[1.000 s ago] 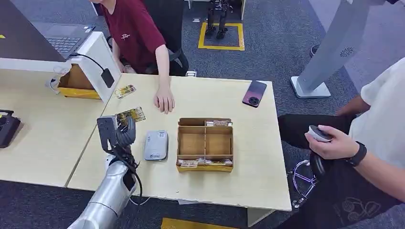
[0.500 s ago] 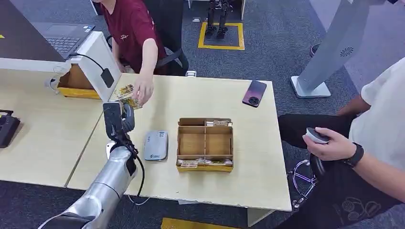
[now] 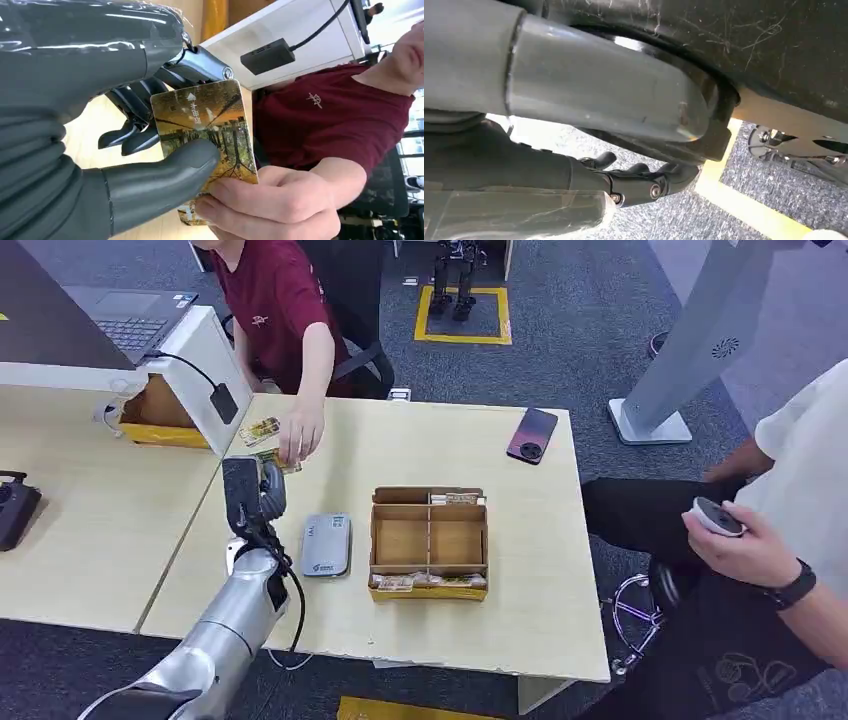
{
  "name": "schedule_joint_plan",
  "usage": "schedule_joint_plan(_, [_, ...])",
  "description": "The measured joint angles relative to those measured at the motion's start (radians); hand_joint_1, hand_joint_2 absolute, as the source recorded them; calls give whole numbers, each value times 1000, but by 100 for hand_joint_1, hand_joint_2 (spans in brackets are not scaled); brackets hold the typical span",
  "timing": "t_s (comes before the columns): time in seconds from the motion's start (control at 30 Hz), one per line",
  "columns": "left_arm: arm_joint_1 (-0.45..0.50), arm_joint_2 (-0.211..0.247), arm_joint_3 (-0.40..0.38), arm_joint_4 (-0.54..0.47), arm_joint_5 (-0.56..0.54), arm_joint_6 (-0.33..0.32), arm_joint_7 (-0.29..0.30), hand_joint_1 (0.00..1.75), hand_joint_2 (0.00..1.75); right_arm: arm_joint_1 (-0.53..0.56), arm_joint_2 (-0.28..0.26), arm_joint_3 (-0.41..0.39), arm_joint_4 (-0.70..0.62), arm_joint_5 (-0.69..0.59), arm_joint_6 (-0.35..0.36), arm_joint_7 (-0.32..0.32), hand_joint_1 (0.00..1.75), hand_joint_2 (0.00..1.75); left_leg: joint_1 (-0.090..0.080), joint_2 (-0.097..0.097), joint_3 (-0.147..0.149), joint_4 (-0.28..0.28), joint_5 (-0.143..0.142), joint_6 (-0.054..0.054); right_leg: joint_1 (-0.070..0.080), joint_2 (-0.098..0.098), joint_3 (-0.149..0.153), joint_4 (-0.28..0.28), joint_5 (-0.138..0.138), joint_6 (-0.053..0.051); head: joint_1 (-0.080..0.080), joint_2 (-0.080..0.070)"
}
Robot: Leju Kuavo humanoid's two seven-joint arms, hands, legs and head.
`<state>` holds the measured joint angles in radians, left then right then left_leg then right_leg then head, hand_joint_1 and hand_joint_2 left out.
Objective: Pass the card to the sensor for recognition and then transmit it.
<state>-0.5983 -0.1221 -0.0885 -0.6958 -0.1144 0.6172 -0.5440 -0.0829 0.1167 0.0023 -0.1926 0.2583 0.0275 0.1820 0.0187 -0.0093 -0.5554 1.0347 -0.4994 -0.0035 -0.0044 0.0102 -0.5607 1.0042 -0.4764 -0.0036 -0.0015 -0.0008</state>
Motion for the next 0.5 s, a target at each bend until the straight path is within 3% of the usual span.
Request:
schedule_joint_plan(0.13, [1,1,2,5,1,-10,-16,0,175,0,0,2,0,7,4,-1,0,0,0,0,-1,0,0,0,0,0,0,0,0,0,0,0])
schedule_joint_plan(0.17, [1,2,5,5,5,-16,-16,0,0,1,0,3,0,12,4,-2,0,0,0,0,-1,0,0,0,0,0,0,0,0,0,0,0])
schedule_joint_plan(0.2, [2,2,10,5,11,-32,-11,0,0,1,0,3,0,13,3,-3,0,0,0,0,0,0,0,0,0,0,0,0,0,0,0,0])
schedule_joint_plan(0.23, [3,2,12,5,12,-52,4,0,175,2,0,4,0,10,3,-5,0,0,0,0,0,0,0,0,0,0,0,0,0,0,0,0])
schedule_joint_plan(0.3, [10,1,12,5,10,-97,47,0,175,6,0,3,0,0,0,-15,0,0,0,0,0,0,0,0,0,0,0,0,0,0,0,0])
schedule_joint_plan(0.33, [22,1,12,-3,15,-149,60,0,175,9,0,3,0,-7,0,-24,0,0,0,0,-1,0,0,0,0,0,0,0,0,0,0,0])
schedule_joint_plan(0.43, [138,5,-12,-169,63,-336,101,0,175,19,-1,-4,0,-16,-1,-40,0,0,0,3,-1,0,-1,0,0,3,-1,0,0,0,0,0])
schedule_joint_plan(0.5, [231,18,-44,-304,91,-416,122,0,175,21,-2,-9,0,-19,-1,-45,0,0,0,5,-1,0,-1,0,0,4,-2,0,0,0,0,0])
